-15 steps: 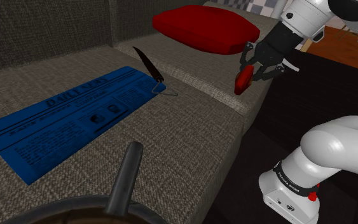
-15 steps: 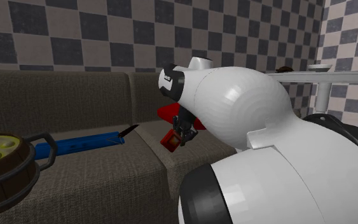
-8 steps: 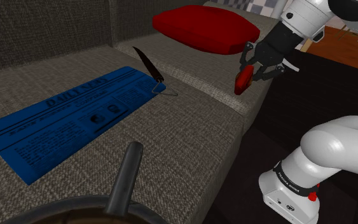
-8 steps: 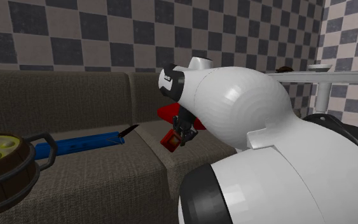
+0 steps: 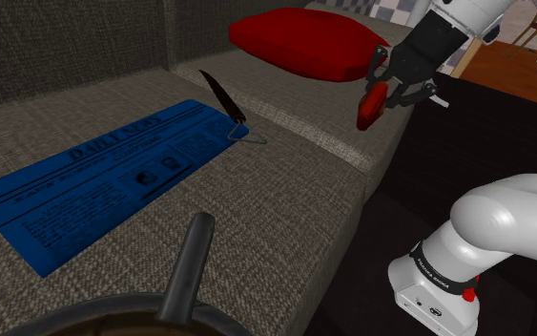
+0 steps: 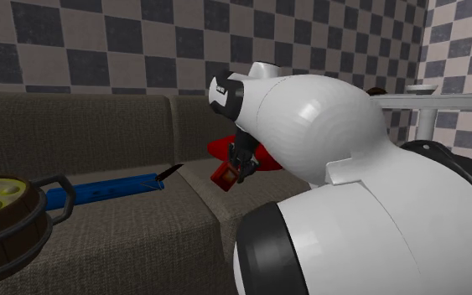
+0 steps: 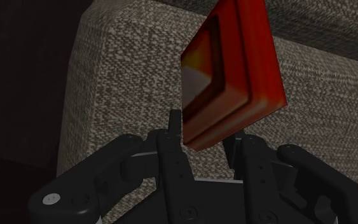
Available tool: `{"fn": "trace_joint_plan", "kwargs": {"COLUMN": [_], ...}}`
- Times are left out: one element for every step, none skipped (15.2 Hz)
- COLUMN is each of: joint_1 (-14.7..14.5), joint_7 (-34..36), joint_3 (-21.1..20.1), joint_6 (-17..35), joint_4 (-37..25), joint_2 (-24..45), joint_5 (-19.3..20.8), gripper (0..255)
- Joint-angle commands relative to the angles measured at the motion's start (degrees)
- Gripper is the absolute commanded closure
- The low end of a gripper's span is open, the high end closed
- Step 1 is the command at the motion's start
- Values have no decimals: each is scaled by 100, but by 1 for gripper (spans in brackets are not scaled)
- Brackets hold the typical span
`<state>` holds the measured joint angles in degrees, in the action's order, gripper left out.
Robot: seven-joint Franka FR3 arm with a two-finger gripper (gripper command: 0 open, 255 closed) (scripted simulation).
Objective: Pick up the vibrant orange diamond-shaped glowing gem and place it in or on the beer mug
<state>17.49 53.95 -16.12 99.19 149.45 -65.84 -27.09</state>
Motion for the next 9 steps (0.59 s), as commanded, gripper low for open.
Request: {"fn": "trace_joint_plan", "kwargs": {"joint_1": [30,40,50,59,68,77,86,94,102], "joint_7": [14,28,41,54,68,81,95,109,123], "joint_3": [56,75,93,111,129,146,162,178,194], "joint_6": [-118,-173,-228,-283,-337,-392,-446,-500,-554], "joint_4": [-188,-277,-366,-457,-547,-639,-731,-823,-917], "joint_2": [72,104,137,171,206,242,278,316,354], "joint_5": [58,79,99,119,139,158,176,194,212], "gripper": [255,255,255,255,255,255,255,255,255]}}
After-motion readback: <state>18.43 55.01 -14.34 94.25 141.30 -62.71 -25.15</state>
